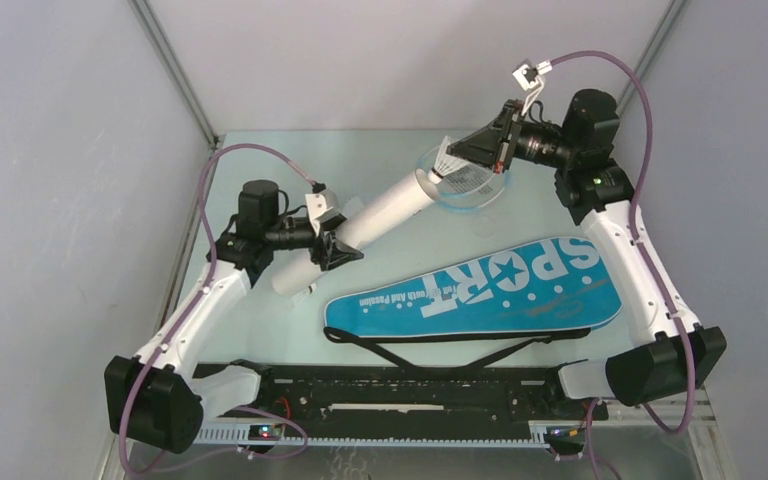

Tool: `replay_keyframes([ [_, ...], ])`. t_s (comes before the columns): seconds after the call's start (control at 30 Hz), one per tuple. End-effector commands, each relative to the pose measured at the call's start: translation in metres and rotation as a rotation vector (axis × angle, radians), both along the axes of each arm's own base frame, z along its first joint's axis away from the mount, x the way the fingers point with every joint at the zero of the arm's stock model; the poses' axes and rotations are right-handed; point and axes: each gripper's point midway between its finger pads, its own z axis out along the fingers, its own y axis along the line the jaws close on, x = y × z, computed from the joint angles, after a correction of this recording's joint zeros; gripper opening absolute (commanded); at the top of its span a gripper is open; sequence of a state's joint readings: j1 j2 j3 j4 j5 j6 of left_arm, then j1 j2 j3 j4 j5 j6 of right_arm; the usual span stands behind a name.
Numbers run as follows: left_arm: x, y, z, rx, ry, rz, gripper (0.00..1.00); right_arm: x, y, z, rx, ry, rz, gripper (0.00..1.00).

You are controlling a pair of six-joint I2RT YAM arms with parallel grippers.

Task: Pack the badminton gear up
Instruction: Place the shuttlecock at the shuttle tube.

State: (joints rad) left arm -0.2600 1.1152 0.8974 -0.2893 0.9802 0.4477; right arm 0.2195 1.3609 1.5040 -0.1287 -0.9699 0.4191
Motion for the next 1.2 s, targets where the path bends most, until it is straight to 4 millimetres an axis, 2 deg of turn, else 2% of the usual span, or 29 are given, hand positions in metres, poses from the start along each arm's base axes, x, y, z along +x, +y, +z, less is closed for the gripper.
replay_keyframes([
  [0.0,0.001,-0.006,0.007,-0.037,-0.014,-0.011,0.18,-0.013,0.008,0.006,0.019,-0.005,0.023,0.0],
  [0.2,0.008,-0.007,0.007,-0.042,-0.008,0.027,0.18,-0.019,0.025,-0.01,0.028,0.05,0.069,0.0],
  [0.4,0.019,-0.004,0.009,-0.048,-0.009,0.088,0.18,-0.033,0.043,-0.023,0.036,0.106,0.17,0.01],
  [0.57,0.019,-0.004,0.007,-0.042,-0.021,0.082,0.18,-0.042,0.042,-0.019,0.038,0.066,0.241,0.28],
  [0.67,0.016,-0.004,0.006,-0.041,-0.029,0.067,0.18,-0.041,0.037,-0.02,0.021,0.033,0.239,0.38],
  [0.9,0.01,-0.006,0.008,-0.042,-0.032,0.03,0.18,-0.047,0.039,-0.038,-0.082,-0.007,0.245,0.51],
  [1.17,-0.003,-0.001,-0.003,0.022,-0.118,-0.04,0.17,-0.049,0.045,-0.051,-0.207,-0.065,0.251,0.56],
])
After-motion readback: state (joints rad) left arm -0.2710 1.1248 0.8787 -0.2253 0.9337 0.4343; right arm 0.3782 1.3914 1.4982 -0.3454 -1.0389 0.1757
